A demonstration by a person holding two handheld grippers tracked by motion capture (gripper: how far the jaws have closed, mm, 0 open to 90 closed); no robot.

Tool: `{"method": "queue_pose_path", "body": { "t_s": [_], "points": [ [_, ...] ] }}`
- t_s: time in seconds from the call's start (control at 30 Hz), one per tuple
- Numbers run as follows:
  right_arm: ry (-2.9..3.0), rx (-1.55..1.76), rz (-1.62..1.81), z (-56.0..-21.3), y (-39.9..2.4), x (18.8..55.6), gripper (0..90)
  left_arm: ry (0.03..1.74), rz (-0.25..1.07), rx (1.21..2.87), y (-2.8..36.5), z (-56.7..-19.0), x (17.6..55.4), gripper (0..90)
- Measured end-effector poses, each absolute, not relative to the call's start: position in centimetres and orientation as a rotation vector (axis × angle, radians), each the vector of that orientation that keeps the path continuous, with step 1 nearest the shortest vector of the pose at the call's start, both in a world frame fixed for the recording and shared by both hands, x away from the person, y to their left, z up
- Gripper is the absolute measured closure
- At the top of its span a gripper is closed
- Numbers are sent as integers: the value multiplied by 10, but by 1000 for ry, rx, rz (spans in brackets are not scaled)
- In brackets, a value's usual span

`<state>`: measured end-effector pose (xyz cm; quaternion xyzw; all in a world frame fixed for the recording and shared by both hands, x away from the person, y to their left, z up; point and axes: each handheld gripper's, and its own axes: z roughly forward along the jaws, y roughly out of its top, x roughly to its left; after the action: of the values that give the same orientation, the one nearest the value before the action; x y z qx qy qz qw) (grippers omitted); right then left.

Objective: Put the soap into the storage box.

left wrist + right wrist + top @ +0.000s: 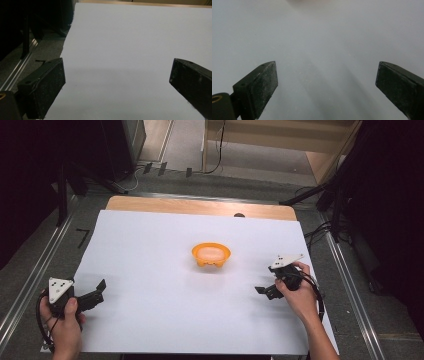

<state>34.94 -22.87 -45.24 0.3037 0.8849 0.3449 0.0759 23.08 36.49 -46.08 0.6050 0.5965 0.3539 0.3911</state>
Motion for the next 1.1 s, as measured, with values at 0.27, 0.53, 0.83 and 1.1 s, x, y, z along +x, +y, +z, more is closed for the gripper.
{"method": "queue_pose_path", "body": {
  "t_s": [0.27,0.53,0.83,1.1],
  "points": [
    [2586,992,1105,-461,-240,336,43,1513,897,1539,365,-461,231,8],
    [2451,1087,1203,-467,-259,318,59,1510,894,1537,365,-461,231,8],
    [2370,1127,1262,-472,-281,296,60,1512,892,1538,365,-461,231,8],
    [2279,1161,1293,-484,-301,276,58,1513,887,1539,365,-461,231,8]
  ]
}}
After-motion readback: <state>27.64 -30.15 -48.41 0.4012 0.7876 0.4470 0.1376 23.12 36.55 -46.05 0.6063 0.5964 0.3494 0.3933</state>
